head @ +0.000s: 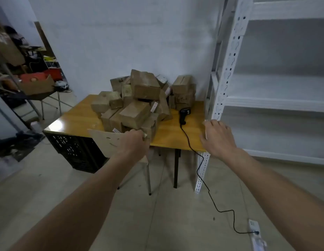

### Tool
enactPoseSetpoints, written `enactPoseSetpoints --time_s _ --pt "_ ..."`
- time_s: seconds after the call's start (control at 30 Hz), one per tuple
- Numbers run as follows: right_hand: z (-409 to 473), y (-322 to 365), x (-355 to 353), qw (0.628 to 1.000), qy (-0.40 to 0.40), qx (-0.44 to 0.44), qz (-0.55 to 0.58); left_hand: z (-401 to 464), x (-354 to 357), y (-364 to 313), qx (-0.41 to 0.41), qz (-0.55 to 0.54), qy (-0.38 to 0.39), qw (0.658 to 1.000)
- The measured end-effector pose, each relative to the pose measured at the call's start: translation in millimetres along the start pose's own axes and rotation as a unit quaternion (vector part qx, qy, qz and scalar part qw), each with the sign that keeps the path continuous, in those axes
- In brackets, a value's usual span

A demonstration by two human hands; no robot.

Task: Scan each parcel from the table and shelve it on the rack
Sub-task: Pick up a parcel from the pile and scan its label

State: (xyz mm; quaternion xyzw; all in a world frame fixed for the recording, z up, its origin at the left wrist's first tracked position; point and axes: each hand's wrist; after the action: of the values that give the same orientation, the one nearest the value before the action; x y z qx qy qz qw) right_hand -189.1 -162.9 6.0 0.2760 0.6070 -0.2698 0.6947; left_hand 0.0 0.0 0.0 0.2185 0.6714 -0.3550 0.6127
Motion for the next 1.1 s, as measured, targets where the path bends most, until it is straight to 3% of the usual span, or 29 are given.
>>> enactPoseSetpoints --time_s 0.37,0.83,1.1 --pt "104.4 0.2 45.8 0.995 0.051 -0.034 0.073 102.6 26.0 3.9 -0.037 -0.037 0.082 0.995" --pt "296.4 25.0 98.0 0.989 0.098 0.036 0.105 320.0 44.6 32.6 0.034 -0.046 0.154 0.986" --pt "356.0 -4.4 131.7 0.973 0.145 0.119 0.133 401.2 76.8 8.2 0.077 -0.091 0.215 0.969"
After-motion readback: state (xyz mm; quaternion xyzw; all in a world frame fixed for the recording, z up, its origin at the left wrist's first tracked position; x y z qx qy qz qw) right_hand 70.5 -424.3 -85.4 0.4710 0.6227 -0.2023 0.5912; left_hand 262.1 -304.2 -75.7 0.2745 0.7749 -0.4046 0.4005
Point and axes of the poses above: each hand's wrist, its own z-axis towards the middle knuckle, its own x-axis out of the palm, y = z × x, and after that the axes turned 7 degrees about y, right-handed
